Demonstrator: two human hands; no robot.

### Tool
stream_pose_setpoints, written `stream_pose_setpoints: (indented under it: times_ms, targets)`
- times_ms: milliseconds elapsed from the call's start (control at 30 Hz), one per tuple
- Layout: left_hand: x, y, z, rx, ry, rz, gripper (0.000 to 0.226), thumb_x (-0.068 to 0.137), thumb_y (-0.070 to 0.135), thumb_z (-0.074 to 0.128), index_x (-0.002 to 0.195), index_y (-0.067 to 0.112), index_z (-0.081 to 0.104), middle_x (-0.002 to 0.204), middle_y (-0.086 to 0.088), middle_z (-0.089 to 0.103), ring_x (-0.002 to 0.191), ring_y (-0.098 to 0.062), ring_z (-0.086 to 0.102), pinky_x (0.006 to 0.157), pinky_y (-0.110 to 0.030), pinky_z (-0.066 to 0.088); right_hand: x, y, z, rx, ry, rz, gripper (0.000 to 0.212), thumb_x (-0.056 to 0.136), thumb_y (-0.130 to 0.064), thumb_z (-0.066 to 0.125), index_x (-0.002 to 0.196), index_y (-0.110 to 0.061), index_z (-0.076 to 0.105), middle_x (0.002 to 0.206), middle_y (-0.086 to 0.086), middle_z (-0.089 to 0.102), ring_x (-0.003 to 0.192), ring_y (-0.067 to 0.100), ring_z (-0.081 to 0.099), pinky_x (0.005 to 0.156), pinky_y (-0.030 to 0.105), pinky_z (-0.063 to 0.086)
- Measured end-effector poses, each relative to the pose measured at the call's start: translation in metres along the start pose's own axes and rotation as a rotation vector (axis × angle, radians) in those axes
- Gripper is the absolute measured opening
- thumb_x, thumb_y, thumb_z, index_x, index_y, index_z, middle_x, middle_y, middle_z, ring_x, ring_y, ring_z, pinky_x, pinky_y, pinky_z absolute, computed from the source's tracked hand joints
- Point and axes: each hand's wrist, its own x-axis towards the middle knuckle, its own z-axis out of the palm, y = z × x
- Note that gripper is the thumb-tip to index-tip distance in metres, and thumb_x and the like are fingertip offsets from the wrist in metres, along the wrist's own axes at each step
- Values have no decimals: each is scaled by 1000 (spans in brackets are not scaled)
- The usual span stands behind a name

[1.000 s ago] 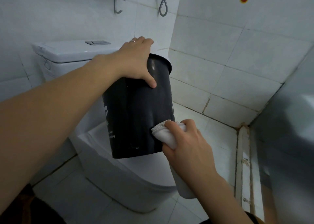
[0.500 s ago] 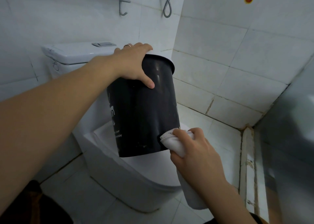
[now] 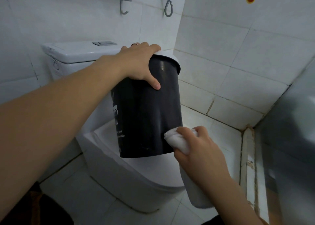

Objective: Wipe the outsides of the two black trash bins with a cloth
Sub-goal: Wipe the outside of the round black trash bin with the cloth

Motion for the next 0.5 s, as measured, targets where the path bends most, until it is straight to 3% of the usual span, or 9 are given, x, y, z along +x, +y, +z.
stream_pose_setpoints:
  times_ms: [100,233,400,500]
  targets:
    - [1,3,0,4,2,4,122,51,67,85,151,30,25,142,-3,41,136,-31,34,108,-50,30,-12,8,-2,-7,-67,34,32,84,-42,57,115,-47,51,107,-10,45,76,12,46,53,18,31]
    - [0,3,0,12,4,1,122,51,69,84,151,30,26,142,-3,42,136,-30,34,107,-50,30,-19,8,-7,-10,-11,61,35,77,-37,60,110,-45,55,103,-7,49,72,15,50,48,22,31]
    - [0,3,0,34,9,-22,120,51,71,82,149,28,28,141,-4,43,134,-31,36,105,-51,32,-29,-27,-12,-69,36,-69,49,62,-34,73,109,-37,61,99,-1,53,73,19,54,44,18,23]
    - [1,4,1,34,7,-33,114,52,71,82,145,26,33,138,-5,44,133,-31,37,103,-51,32,-32,-44,-5,-96,43,-136,55,54,-29,84,106,-30,66,97,5,57,72,21,56,42,20,28]
